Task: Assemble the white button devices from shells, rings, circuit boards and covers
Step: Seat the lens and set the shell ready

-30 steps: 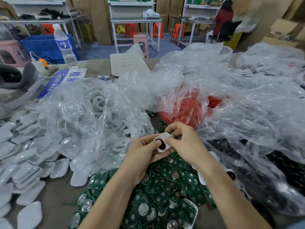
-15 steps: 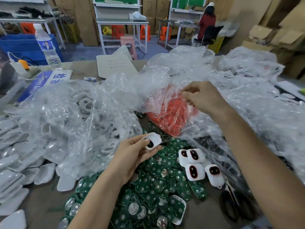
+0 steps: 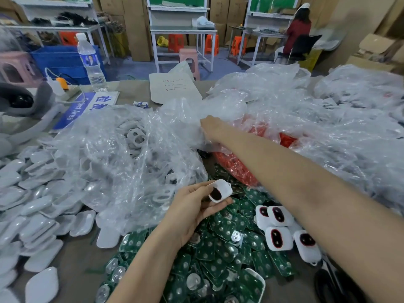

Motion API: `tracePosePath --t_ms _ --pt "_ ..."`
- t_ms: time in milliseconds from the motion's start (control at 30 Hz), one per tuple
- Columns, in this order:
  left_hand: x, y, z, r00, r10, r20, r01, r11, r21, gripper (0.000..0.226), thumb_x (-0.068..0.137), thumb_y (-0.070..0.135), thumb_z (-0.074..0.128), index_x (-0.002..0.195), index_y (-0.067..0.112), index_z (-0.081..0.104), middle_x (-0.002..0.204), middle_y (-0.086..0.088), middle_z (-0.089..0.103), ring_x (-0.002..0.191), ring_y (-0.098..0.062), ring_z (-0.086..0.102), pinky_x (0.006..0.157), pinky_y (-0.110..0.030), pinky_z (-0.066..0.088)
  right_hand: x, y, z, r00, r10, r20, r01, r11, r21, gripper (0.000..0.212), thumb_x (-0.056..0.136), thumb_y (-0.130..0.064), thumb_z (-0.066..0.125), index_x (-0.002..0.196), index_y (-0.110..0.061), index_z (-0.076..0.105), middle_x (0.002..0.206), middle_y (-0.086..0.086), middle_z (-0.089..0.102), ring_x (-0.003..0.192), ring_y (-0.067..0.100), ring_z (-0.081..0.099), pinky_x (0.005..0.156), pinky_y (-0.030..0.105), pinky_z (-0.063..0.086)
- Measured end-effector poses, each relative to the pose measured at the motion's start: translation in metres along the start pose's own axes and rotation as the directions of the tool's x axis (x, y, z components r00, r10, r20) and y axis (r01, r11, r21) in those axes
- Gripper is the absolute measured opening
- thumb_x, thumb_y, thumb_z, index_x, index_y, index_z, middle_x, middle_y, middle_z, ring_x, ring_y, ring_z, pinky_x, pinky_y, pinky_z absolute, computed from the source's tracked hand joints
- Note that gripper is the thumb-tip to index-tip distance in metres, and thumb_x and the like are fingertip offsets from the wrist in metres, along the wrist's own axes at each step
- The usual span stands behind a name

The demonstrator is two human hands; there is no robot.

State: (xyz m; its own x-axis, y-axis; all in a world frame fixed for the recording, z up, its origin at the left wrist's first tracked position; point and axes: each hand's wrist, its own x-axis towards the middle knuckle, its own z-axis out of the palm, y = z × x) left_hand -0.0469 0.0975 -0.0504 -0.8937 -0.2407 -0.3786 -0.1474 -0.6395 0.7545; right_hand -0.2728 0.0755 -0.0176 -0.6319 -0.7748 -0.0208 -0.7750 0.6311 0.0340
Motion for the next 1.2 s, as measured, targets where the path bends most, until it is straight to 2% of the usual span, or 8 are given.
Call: tracePosePath --t_ms 100,200,333,500,733,833,1067,1200 --pt "0.0 0.0 -0.001 1.0 -0.004 0.003 0.004 1.0 -0.003 0.019 0.099 0.001 0.047 0.107 -0.004 0.064 0.097 -0.025 0.073 0.088 -0.033 0.074 0.063 -0.024 0.059 0.001 0.004 0.005 1.0 -0.017 -0.017 0.016 1.0 -0.027 0.01 0.086 0.0 0.053 0.083 -0.009 0.055 0.078 0.004 0.051 0.078 0.027 0.053 0.063 0.028 0.039" --pt "0.0 0.001 -0.001 1.0 -0.016 -0.003 0.016 1.0 -0.018 0.021 0.1 0.001 0.045 0.111 -0.006 0.062 0.096 -0.026 0.073 0.087 -0.034 0.073 0.063 -0.025 0.06 -0.005 0.011 -0.007 0.996 0.074 -0.051 -0.059 0.967 0.248 0.021 0.081 -0.001 0.05 0.063 -0.013 0.05 0.067 0.002 0.052 0.068 0.025 0.055 0.052 0.024 0.04" --pt "0.0 0.001 -0.002 1.0 -0.025 0.001 0.025 0.999 -0.024 0.02 0.1 0.001 0.045 0.111 -0.005 0.061 0.095 -0.025 0.073 0.087 -0.035 0.073 0.064 -0.027 0.06 -0.028 0.026 -0.036 0.927 0.361 -0.104 -0.103 0.51 0.854 0.015 0.081 -0.006 0.05 0.066 -0.006 0.05 0.064 0.006 0.05 0.056 0.025 0.065 0.049 0.023 0.049" --pt "0.0 0.003 -0.002 0.999 -0.041 0.014 0.042 0.998 -0.039 0.019 0.1 0.001 0.047 0.11 -0.005 0.061 0.097 -0.027 0.072 0.088 -0.035 0.073 0.062 -0.026 0.06 -0.075 0.042 -0.052 0.953 0.297 0.053 -0.073 0.056 0.996 0.021 0.086 0.003 0.059 0.067 -0.004 0.054 0.069 0.011 0.06 0.056 0.027 0.067 0.051 0.027 0.055" --pt "0.001 0.002 -0.004 0.999 -0.035 0.027 0.035 0.999 -0.021 0.022 0.1 0.003 0.046 0.111 -0.005 0.063 0.099 -0.026 0.072 0.088 -0.034 0.073 0.062 -0.024 0.059 -0.146 0.048 -0.044 0.986 0.166 0.032 -0.026 -0.036 0.999 0.022 0.078 0.001 0.07 0.097 -0.008 0.064 0.081 0.004 0.075 0.068 0.013 0.07 0.055 0.024 0.055" --pt "0.001 0.002 -0.005 0.999 -0.03 0.027 0.03 0.999 -0.016 0.023 0.101 0.004 0.045 0.108 -0.004 0.064 0.098 -0.026 0.072 0.088 -0.034 0.073 0.062 -0.024 0.059 -0.173 0.042 -0.033 0.991 0.135 0.016 -0.005 -0.087 0.996 0.022 0.067 -0.003 0.071 0.088 -0.009 0.069 0.08 0.001 0.074 0.074 0.013 0.07 0.062 0.022 0.056" --pt "0.001 0.002 -0.006 0.999 -0.025 0.031 0.025 1.0 -0.007 0.023 0.101 0.004 0.044 0.111 -0.005 0.063 0.098 -0.027 0.072 0.09 -0.035 0.073 0.065 -0.025 0.06 -0.206 0.024 -0.015 0.971 0.13 -0.203 0.146 0.352 0.924 0.026 0.077 0.0 0.073 0.073 -0.025 0.064 0.101 -0.01 0.069 0.098 0.003 0.065 0.085 0.019 0.053" --pt "0.0 0.002 -0.006 0.999 -0.027 0.036 0.027 1.0 0.007 0.022 0.101 0.003 0.044 0.108 -0.004 0.063 0.096 -0.027 0.072 0.089 -0.034 0.073 0.065 -0.025 0.06 -0.21 0.028 -0.007 0.987 0.111 -0.116 0.09 0.213 0.973 0.031 0.082 0.01 0.063 0.07 -0.018 0.062 0.082 -0.016 0.064 0.081 0.001 0.065 0.069 0.022 0.057"
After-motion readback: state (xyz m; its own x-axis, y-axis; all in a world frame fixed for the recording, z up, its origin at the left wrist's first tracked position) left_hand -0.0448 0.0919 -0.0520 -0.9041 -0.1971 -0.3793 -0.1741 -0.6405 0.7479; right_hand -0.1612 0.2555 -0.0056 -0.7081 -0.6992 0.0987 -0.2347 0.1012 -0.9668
